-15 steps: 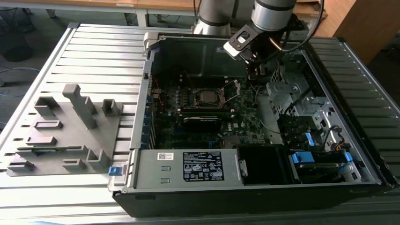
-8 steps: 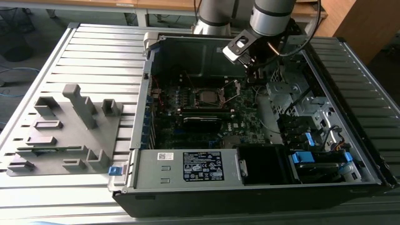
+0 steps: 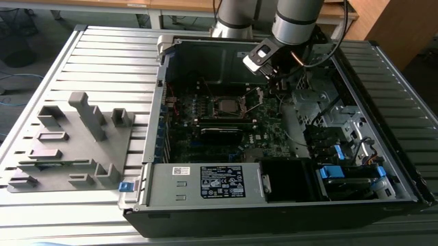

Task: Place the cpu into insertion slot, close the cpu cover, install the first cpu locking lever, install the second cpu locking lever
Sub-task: 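Close the cpu cover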

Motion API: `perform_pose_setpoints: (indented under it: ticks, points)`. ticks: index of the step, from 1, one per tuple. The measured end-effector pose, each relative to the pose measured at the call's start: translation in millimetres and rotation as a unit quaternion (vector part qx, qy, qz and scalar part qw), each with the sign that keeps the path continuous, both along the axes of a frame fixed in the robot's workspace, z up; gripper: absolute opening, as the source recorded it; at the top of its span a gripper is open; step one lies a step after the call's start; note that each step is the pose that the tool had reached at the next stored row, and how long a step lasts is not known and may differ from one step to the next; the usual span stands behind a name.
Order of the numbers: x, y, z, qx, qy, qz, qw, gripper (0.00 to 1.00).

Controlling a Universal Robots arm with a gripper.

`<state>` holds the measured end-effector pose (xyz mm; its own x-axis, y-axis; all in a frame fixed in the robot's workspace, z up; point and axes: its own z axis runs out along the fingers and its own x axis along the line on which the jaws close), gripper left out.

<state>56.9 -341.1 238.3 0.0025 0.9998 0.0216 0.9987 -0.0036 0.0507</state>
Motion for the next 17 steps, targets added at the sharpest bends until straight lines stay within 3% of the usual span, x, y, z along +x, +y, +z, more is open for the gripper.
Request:
perform_pose_setpoints:
  ticks: [8,17]
  points:
    - [-4.4,0.0,-1.5,-0.0001,0.0000,0.000,1.00000,0.11]
    - [-25.8,0.0,-3.2,-0.0001,0.0000,0.000,1.00000,0.11]
